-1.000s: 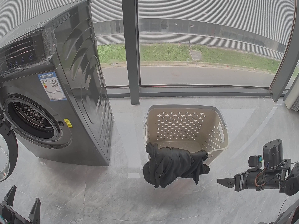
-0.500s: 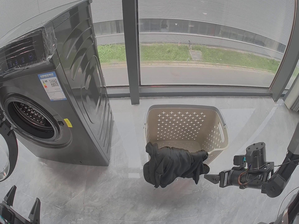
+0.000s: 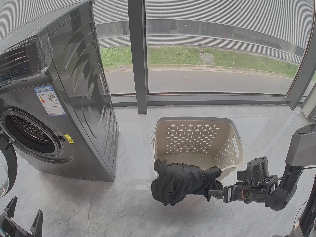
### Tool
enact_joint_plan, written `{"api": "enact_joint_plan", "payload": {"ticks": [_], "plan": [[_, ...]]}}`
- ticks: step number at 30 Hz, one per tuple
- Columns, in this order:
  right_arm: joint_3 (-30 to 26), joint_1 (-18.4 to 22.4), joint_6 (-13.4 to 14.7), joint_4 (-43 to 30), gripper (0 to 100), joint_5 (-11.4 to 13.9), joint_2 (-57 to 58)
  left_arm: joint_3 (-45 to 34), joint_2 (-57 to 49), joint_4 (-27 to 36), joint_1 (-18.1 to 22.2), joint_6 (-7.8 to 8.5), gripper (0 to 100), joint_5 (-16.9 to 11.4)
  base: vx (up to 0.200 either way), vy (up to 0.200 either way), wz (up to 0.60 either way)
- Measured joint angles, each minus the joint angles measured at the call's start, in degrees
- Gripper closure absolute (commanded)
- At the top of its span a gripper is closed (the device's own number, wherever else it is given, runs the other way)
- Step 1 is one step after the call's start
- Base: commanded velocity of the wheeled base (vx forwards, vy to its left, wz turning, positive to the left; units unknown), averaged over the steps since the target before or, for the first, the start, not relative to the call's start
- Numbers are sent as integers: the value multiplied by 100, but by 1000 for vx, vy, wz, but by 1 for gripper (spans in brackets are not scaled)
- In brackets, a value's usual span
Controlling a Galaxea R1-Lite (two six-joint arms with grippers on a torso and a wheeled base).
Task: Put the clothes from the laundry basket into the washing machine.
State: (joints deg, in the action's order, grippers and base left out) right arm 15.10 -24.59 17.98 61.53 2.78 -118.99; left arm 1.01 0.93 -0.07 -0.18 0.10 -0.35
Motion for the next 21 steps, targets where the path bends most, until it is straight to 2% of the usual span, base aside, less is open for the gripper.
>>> {"api": "enact_joint_plan", "payload": {"ticks": [10,21], "plan": [[243,-118,7,306,0,6,-518,0,0,0,-2,0,0,0,0,0,0],[733,-330,251,228,0,30,-1008,0,0,0,-2,0,0,0,0,0,0]]}}
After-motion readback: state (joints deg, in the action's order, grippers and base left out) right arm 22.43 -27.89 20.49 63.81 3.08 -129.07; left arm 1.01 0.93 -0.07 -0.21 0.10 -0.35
